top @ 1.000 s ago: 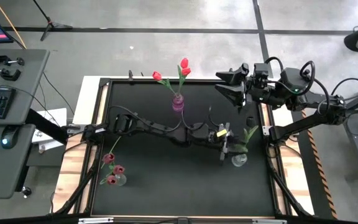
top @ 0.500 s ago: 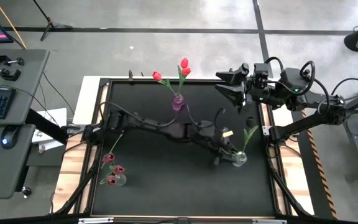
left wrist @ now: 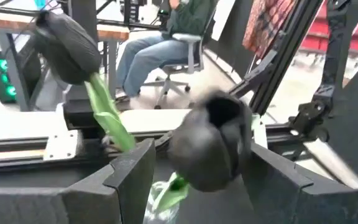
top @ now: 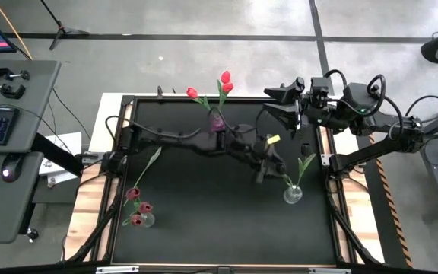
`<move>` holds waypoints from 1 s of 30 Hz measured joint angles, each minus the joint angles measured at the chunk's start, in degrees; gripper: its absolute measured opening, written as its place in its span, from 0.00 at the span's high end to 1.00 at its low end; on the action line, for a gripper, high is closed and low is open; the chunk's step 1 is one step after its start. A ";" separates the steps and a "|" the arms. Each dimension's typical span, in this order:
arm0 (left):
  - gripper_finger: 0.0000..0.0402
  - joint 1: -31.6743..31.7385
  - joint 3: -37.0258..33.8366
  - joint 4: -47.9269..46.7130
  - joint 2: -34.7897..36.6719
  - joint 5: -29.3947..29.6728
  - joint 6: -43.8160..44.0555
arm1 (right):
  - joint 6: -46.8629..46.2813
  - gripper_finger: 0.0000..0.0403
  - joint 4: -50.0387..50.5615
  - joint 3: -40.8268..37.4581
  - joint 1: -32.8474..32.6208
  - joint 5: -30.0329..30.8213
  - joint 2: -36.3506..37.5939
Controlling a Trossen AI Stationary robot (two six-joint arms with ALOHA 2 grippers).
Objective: Sort flowers into vase by color
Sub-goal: Put the right black tulip into the right transparent vase, then put the black tulip into the right transparent vase
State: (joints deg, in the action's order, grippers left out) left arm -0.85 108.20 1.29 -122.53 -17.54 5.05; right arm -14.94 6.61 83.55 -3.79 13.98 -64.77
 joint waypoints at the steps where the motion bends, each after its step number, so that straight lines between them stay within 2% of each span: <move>1: 0.46 0.32 0.00 -1.35 0.82 0.01 -0.60 | 0.00 0.35 -0.03 0.00 0.00 0.00 0.00; 11: 0.46 3.19 0.00 -15.27 8.60 -0.24 -2.69 | 1.07 0.35 -0.24 0.00 0.00 0.00 0.00; 16: 0.46 4.19 0.00 -32.01 12.43 -0.24 -7.26 | -0.61 0.35 -0.61 0.00 0.00 0.29 0.00; 22: 0.46 5.41 -0.32 -49.84 13.76 0.24 -7.22 | -3.02 0.35 -0.85 0.00 0.02 0.85 0.00; 25: 0.46 5.44 -2.79 -51.96 14.22 0.26 -5.15 | -3.00 0.35 -0.38 0.00 0.02 0.85 0.00; 30: 0.46 5.23 -12.31 -49.81 18.15 0.68 -0.14 | -1.68 0.35 1.71 0.00 0.02 0.83 0.00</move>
State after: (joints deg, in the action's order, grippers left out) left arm 4.38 95.89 -48.51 -104.38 -16.86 4.91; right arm -16.62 8.32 83.55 -3.77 14.81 -64.77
